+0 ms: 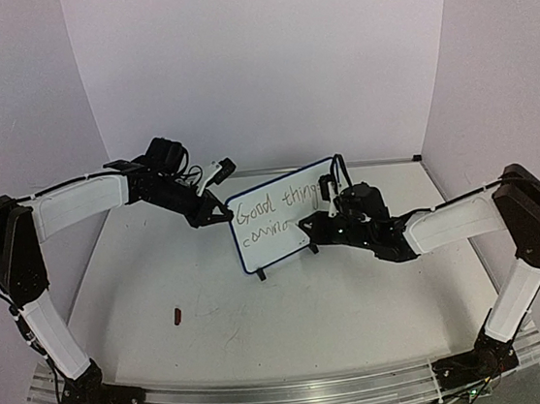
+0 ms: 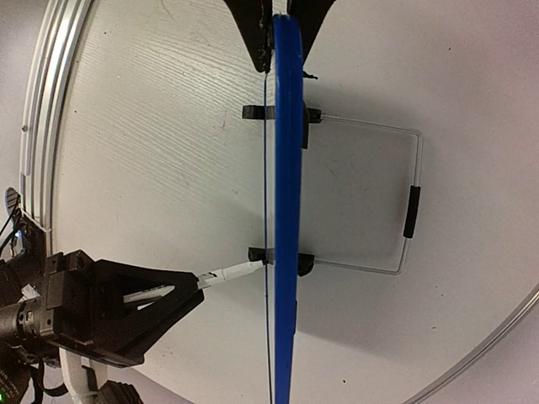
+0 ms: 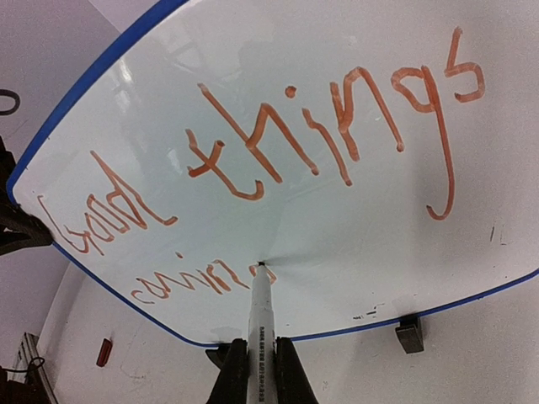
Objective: Write a sentence on the whiteboard
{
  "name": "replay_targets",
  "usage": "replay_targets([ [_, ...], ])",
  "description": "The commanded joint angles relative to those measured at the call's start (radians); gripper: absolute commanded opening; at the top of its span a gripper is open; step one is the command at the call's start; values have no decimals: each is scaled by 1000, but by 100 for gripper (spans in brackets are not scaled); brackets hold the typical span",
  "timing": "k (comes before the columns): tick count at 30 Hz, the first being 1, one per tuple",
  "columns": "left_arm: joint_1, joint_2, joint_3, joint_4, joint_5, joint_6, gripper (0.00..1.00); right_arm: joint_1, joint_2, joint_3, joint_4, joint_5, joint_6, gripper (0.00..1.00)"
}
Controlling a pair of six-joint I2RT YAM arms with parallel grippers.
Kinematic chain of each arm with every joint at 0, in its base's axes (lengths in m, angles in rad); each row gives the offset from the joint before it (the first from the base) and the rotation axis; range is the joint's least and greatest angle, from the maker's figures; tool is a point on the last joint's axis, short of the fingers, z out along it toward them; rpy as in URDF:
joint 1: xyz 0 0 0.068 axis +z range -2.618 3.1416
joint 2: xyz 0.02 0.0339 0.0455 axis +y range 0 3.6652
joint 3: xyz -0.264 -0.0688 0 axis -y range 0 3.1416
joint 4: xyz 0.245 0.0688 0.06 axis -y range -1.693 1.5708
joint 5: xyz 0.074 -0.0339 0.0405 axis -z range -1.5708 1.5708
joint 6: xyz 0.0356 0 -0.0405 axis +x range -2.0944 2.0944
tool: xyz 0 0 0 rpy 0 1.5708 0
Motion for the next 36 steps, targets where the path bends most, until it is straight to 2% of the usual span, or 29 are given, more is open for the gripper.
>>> replay_targets([
  [1,-4,46,-16,-105,-106,52,0,-5,-3,33,-3,26,-9,0],
  [24,-4,49,-16,-105,-107,53,0,-5,113,45,-17,22,15,0],
  [36,-4,50,-14,-105,-106,50,0,-3,73,59,46,-136,13,0],
])
